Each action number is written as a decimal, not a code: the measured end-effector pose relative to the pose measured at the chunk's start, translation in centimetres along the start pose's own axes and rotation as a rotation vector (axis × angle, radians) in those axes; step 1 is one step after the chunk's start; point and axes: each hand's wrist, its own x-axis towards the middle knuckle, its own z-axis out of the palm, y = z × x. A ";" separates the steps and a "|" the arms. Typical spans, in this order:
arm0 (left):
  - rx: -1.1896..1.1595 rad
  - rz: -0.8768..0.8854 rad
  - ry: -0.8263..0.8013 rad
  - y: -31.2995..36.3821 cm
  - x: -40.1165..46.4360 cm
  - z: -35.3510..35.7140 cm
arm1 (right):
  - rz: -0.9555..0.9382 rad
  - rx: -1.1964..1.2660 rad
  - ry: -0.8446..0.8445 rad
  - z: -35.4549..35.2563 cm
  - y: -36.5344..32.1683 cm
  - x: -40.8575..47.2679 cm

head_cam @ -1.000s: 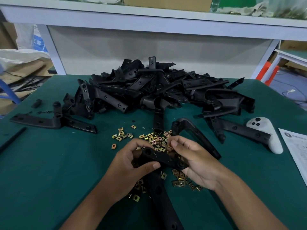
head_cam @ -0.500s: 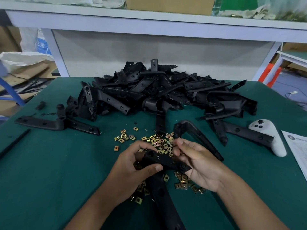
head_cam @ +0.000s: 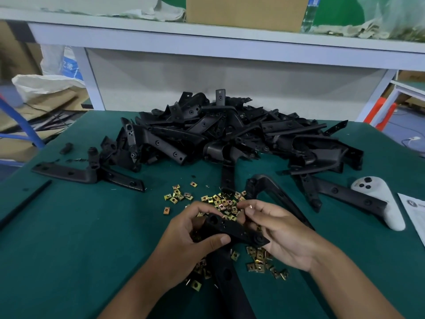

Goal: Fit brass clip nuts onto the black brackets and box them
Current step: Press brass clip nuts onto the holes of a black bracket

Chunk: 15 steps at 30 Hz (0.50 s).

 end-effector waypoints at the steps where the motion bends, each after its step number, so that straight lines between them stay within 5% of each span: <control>1: 0.002 -0.001 -0.002 0.0 0.0 0.0 | 0.002 -0.011 -0.010 0.0 -0.2 0.1; 15: 0.025 0.039 -0.017 -0.5 0.1 -0.3 | -0.075 0.104 -0.048 0.4 0.2 0.2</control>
